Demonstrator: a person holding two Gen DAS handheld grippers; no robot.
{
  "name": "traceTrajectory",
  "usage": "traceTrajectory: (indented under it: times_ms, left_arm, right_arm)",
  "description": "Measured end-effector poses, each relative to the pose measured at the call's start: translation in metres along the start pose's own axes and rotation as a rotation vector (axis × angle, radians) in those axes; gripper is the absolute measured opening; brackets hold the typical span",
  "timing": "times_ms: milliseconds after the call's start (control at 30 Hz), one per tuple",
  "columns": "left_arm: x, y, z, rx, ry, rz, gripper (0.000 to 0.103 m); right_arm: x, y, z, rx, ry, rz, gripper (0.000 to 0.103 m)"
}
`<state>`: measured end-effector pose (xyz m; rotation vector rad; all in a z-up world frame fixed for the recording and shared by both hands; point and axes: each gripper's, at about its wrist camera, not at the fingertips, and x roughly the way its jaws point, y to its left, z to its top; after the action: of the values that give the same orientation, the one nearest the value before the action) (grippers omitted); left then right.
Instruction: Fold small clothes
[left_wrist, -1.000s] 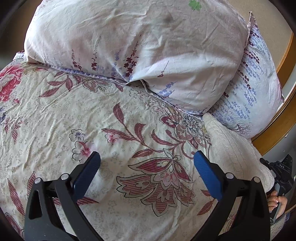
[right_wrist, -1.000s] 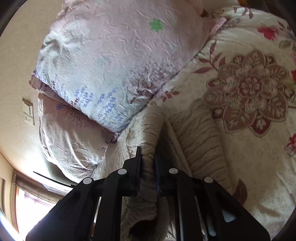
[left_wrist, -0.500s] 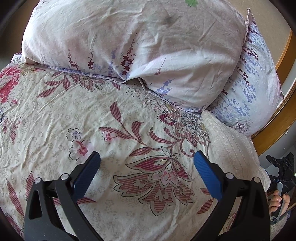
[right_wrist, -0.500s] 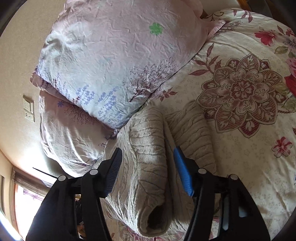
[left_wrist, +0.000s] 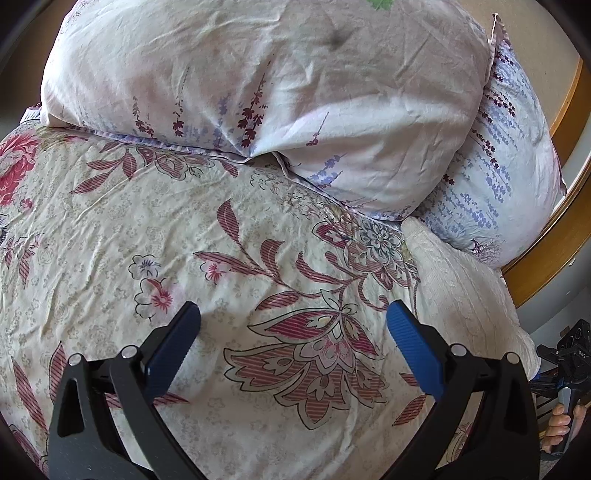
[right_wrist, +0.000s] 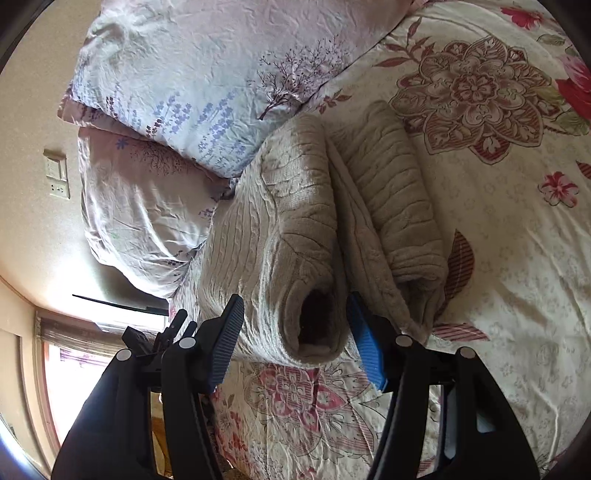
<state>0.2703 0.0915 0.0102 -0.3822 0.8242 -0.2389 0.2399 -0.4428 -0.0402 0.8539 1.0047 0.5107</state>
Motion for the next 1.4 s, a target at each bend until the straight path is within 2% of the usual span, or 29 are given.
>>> traceTrajectory:
  times_ms: [67, 200, 233, 267, 333, 367, 467, 567, 667, 867, 933, 1000, 1033, 1067, 1133, 1167, 1267, 1300, 1367, 1400]
  left_arm:
    - [0.0, 0.0, 0.0, 0.0, 0.001, 0.0, 0.101]
    - [0.0, 0.0, 0.001, -0.003, 0.0, -0.003, 0.101]
    - [0.0, 0.0, 0.001, -0.002, 0.0, -0.002, 0.101]
    - [0.0, 0.0, 0.001, -0.002, 0.0, -0.002, 0.101]
    - [0.0, 0.0, 0.001, -0.002, 0.0, -0.003, 0.101]
    - [0.0, 0.0, 0.001, -0.003, -0.001, -0.003, 0.101]
    - [0.0, 0.0, 0.001, -0.005, -0.001, -0.006, 0.101]
    - [0.0, 0.0, 0.001, -0.006, -0.002, -0.007, 0.101]
    - [0.0, 0.0, 0.001, -0.005, -0.001, -0.005, 0.101]
    - [0.001, 0.0, 0.0, -0.005, -0.002, -0.005, 0.101]
    - [0.001, 0.0, 0.0, -0.002, -0.002, -0.009, 0.101]
    - [0.0, -0.002, -0.001, 0.016, -0.005, -0.033, 0.101]
    - [-0.003, -0.006, -0.002, 0.038, -0.022, -0.048, 0.101]
    - [-0.008, -0.012, -0.002, 0.073, -0.048, -0.059, 0.101]
    - [-0.023, -0.031, -0.007, 0.167, -0.101, -0.064, 0.101]
    - [-0.031, -0.043, -0.01, 0.211, -0.119, -0.082, 0.101]
    - [-0.049, -0.08, -0.026, 0.339, -0.133, -0.14, 0.101]
    - [-0.05, -0.093, -0.032, 0.384, -0.126, -0.136, 0.101]
    - [-0.05, -0.115, -0.045, 0.464, -0.108, -0.123, 0.101]
    - [-0.049, -0.124, -0.051, 0.497, -0.098, -0.119, 0.101]
  right_arm:
    - [0.011, 0.001, 0.007, 0.004, 0.001, 0.013, 0.061]
    - [0.02, 0.005, 0.027, 0.004, -0.065, 0.041, 0.057]
    - [0.023, 0.006, 0.032, -0.006, -0.077, 0.037, 0.049]
    - [0.027, 0.007, 0.036, -0.01, -0.08, 0.024, 0.035]
    - [0.036, 0.005, 0.039, -0.017, -0.071, -0.001, 0.018]
    - [0.037, 0.006, 0.039, -0.029, -0.084, -0.005, 0.014]
    - [0.022, 0.021, 0.035, -0.099, -0.156, -0.02, 0.011]
    - [-0.003, 0.038, 0.032, -0.162, -0.249, -0.028, 0.011]
    - [-0.018, 0.043, 0.03, -0.197, -0.298, -0.098, 0.011]
    - [-0.012, -0.007, 0.026, -0.06, -0.263, -0.183, 0.011]
    - [-0.004, -0.02, 0.024, -0.015, -0.25, -0.157, 0.012]
    - [-0.006, -0.02, 0.023, -0.007, -0.248, -0.12, 0.018]
    - [-0.01, -0.02, 0.021, -0.002, -0.247, -0.104, 0.024]
    - [-0.015, -0.019, 0.019, -0.001, -0.246, -0.093, 0.036]
    - [-0.029, -0.02, 0.008, 0.002, -0.259, -0.07, 0.053]
    - [-0.037, -0.021, 0.001, -0.003, -0.272, -0.052, 0.057]
    - [-0.056, -0.023, -0.022, -0.045, -0.304, -0.025, 0.056]
    - [-0.058, -0.022, -0.028, -0.065, -0.301, -0.016, 0.056]
    - [-0.058, -0.018, -0.04, -0.111, -0.287, -0.007, 0.047]
    - [-0.057, -0.016, -0.045, -0.133, -0.28, -0.006, 0.046]
